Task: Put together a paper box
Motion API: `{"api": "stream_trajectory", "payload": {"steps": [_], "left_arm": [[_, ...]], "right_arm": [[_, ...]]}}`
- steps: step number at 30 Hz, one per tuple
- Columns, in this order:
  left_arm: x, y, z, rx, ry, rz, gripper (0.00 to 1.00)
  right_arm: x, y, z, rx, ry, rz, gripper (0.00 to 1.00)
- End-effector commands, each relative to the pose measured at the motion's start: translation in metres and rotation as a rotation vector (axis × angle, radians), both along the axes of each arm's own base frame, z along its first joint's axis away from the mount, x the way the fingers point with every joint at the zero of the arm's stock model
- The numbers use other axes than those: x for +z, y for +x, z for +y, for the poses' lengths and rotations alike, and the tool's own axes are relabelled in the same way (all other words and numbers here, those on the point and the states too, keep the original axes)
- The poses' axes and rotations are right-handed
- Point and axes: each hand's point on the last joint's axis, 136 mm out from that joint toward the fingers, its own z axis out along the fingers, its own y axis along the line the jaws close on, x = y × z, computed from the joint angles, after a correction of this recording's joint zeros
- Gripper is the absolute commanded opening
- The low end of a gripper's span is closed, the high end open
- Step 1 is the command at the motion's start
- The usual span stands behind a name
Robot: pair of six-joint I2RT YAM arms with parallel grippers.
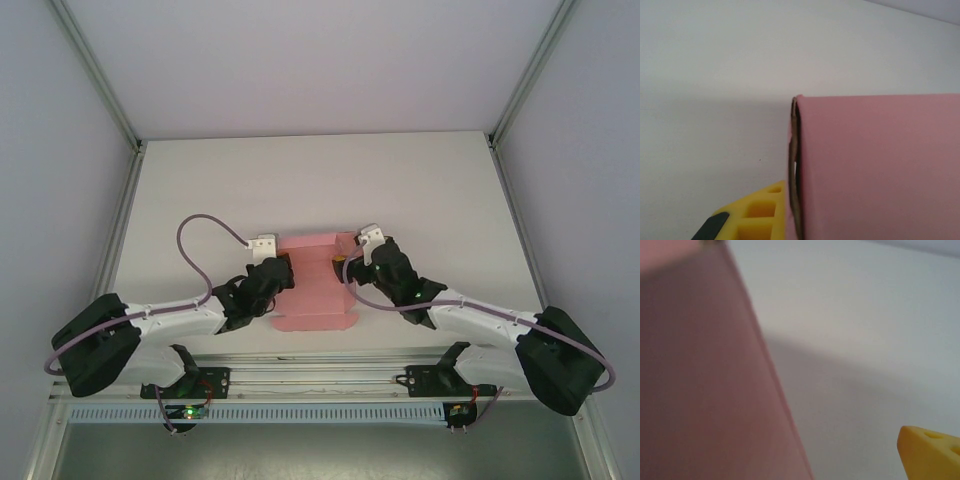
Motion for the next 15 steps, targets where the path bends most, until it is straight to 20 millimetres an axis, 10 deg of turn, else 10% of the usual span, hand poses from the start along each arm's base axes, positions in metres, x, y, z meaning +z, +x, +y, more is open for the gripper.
{"api": "stream_trajectory", "payload": {"steps": [1,15], "left_arm": [[0.038,0.003,-0.017,-0.01,-0.194,-0.065,0.0],[0.037,0.002,-0.004,0.047,-0.197,-0.058,0.0]], "right_arm": [[0.019,0.003,0.001,-0.042,0.016,-0.146,0.98],[0.044,-0.014,-0.02,-0.06,0.124,-0.214,0.98]]}}
